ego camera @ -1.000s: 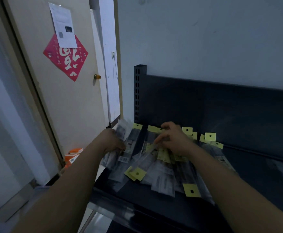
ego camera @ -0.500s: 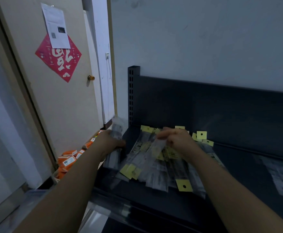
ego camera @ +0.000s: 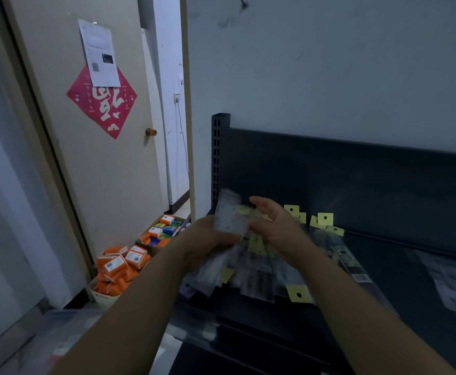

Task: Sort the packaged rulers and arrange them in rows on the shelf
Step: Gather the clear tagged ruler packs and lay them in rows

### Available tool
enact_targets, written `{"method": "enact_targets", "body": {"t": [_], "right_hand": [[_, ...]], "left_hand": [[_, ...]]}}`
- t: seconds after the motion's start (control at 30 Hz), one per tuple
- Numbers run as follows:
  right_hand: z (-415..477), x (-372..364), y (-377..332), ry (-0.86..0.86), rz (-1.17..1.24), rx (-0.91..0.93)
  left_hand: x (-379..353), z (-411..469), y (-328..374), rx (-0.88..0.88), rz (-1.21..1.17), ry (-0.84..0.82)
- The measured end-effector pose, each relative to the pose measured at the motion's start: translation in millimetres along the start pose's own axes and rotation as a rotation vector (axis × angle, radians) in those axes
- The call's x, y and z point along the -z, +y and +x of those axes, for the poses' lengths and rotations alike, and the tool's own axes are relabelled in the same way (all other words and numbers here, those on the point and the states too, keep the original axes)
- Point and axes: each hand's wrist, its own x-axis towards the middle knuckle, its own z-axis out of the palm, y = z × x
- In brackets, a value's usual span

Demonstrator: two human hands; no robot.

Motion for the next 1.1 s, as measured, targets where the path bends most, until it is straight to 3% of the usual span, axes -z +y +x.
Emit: {"method": "enact_targets", "body": {"t": [0.1,0.2,0.4,0.47,0.53,0.7,0.93,1.1], "right_hand": [[-9.0,20.0,13.1,0.045,-0.523,0.103],[-21.4,33.8,26.1,-0.057,-0.789,0.055],[-18.0,47.7,39.5,0.032,-0.873,-0.111],[-19.2,46.9,38.7,0.048,-0.863,-0.07],[-24.6,41.8,31.9,0.031,-0.892,-0.033],[-26.6,32.8,23.1,-0.095,-1.062,-0.176],[-37.7,38.6,28.2,-0.059,-1.061,-0.287],[-39.4,37.9,32.8,0.074,-0.999,-0.155]], "left_hand": [[6.9,9.6,-6.5,0.012,-0.079,0.125],[7.4,17.2,-16.2,0.024,-0.128,0.188],[0.2,24.2,-25.0,0.036,-0.037,0.17],[-1.1,23.7,-24.4,0.027,-0.025,0.17],[-0.7,23.9,-26.6,0.012,-0.016,0.17],[-2.1,18.4,-25.4,-0.017,0.016,0.169],[-5.2,9.6,-20.9,-0.031,0.075,0.181],[-2.7,9.2,-21.4,-0.02,0.071,0.176]]}}
